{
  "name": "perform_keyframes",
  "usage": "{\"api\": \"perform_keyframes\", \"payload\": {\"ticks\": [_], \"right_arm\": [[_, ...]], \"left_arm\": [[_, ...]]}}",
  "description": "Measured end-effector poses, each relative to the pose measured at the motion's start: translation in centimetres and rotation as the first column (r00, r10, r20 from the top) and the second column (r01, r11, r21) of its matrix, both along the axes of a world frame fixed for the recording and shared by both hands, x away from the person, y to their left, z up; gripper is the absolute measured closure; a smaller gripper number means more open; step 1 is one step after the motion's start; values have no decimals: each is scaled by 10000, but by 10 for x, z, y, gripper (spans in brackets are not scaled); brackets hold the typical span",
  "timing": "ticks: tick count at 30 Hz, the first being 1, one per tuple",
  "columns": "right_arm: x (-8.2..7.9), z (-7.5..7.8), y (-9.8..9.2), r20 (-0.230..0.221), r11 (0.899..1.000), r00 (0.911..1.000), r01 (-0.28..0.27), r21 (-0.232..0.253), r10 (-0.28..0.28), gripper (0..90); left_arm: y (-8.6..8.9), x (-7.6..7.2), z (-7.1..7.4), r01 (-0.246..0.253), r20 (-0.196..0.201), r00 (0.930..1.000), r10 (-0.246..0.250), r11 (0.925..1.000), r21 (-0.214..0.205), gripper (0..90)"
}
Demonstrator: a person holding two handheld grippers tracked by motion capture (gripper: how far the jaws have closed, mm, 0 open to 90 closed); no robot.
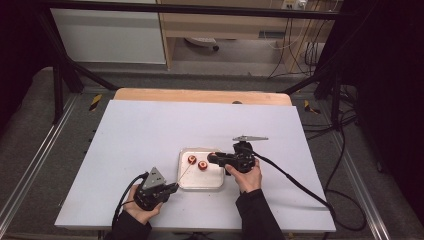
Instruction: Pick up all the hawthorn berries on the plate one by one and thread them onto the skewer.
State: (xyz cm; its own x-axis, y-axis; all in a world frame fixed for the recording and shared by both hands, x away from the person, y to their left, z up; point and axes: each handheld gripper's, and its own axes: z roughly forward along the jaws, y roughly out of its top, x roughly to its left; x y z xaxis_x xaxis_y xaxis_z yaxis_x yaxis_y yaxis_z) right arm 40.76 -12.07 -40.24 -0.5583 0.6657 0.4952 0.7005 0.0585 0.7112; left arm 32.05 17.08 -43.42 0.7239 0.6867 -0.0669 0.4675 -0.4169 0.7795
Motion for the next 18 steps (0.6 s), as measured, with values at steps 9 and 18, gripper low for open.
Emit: {"api": "perform_keyframes", "payload": {"ticks": [9, 18], "right_arm": [[-1, -3, 4, 474, 9916, 9970, 560, 1162, -618, 606], [-2, 0, 6, 908, 9746, 9896, 909, 2046, -1114, 606]], "left_arm": [[-2, -1, -1, -344, -100, 9994, 342, 9991, -230, 878], [-12, -1, -2, -612, -232, 9979, 599, 9964, -581, 877]]}}
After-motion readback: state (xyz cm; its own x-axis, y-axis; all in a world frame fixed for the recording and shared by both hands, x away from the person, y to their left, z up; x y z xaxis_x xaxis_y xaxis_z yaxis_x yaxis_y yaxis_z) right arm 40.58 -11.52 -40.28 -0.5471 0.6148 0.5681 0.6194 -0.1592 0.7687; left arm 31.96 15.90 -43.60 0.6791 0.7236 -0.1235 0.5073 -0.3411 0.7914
